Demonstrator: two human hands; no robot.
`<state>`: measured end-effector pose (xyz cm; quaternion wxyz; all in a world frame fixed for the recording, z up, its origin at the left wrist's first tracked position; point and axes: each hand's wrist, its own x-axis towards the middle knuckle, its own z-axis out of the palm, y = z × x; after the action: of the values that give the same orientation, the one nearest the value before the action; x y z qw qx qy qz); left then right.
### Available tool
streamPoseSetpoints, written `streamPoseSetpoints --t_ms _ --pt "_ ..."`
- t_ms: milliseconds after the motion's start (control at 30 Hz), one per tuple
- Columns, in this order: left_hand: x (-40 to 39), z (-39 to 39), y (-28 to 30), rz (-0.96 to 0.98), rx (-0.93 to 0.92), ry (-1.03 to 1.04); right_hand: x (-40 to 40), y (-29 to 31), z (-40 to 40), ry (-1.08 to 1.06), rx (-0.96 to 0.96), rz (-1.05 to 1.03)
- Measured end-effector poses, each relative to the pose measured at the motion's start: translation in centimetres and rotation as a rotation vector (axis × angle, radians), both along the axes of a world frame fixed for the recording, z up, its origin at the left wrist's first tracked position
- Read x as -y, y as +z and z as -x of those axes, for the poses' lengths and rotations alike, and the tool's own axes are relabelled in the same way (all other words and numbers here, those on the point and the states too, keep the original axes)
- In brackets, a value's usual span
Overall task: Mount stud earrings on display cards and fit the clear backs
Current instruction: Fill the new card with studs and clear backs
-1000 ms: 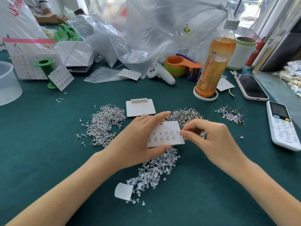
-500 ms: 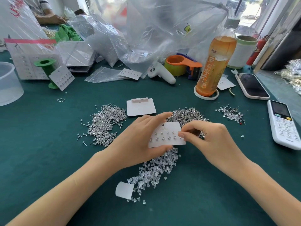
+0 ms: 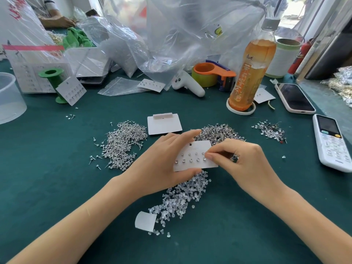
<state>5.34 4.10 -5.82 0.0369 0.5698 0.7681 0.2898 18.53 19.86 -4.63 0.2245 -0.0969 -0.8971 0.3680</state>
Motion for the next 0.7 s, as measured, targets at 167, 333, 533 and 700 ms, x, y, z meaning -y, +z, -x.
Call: streamPoseSetpoints --t_ms 167,333,533,700 --pt "0.1 0.0 0.1 -0.013 0.058 0.013 -0.4 0.2 0.1 -0.185 -0.058 0.312" --pt "0.1 -0.1 0.3 -0.043 0.060 0.010 -1.0 0.8 0.0 -0.136 0.191 0.637" --pt "0.1 -0.3 0.5 -0.060 0.044 -0.002 -0.8 0.8 0.1 -0.014 0.362 0.803" --pt "0.1 -0.3 0.5 -0.060 0.025 -0.014 -0.7 0.5 0.2 -0.015 0.341 0.835"
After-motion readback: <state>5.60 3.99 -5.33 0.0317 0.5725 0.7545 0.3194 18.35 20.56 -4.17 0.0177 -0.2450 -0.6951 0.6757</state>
